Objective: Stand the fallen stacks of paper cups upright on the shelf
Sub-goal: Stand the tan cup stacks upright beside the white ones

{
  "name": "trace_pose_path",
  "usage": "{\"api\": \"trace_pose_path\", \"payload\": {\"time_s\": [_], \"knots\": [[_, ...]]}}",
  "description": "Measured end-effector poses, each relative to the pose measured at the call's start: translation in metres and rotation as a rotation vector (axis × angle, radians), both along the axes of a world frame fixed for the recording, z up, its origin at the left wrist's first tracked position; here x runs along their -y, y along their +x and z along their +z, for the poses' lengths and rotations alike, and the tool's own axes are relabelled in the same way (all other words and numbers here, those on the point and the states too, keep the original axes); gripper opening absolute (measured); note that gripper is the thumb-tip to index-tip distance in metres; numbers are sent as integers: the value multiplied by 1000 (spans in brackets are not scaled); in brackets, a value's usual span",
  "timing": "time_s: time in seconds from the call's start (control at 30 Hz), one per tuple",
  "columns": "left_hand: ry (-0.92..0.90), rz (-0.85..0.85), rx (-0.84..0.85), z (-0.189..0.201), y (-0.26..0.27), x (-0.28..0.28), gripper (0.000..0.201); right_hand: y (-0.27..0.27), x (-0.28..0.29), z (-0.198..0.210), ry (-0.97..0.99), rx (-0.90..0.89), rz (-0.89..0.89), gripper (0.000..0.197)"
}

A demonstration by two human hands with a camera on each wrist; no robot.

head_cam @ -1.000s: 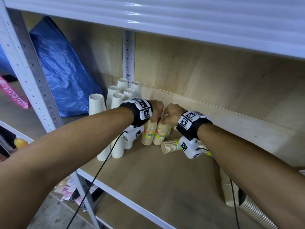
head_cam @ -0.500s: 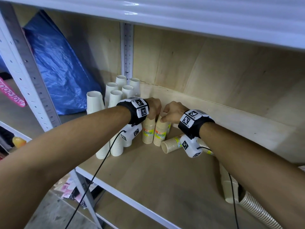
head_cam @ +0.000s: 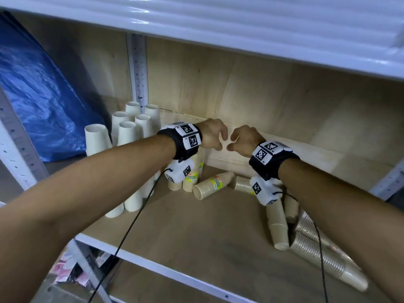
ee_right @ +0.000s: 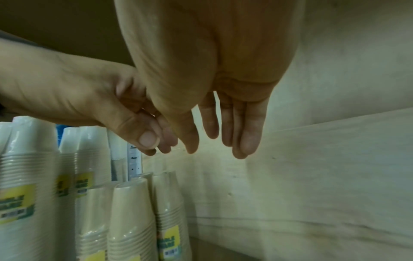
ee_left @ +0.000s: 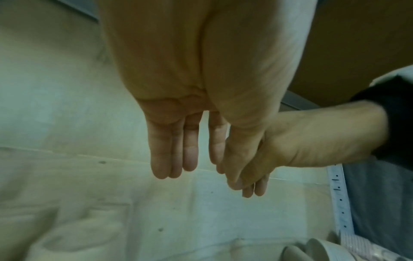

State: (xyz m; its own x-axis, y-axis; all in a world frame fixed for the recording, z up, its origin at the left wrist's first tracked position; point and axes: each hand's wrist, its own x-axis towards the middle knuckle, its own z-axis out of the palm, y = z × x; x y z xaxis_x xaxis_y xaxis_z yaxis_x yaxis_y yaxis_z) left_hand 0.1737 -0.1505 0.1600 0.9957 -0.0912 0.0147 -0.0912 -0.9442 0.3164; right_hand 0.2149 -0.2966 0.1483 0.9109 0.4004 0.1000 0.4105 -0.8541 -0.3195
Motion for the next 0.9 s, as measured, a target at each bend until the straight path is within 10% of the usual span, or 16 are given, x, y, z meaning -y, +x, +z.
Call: {"api": "trace_pose_path", "payload": {"time_s": [0.6,0.9], "knots": [[-69,-32,-136,-113,22,39,65,-65,120,-100,-33,-159,-327,38],[-54,18,-171,-143,25,39,83,-78,131,-133,-38,-226,-435,69]]}}
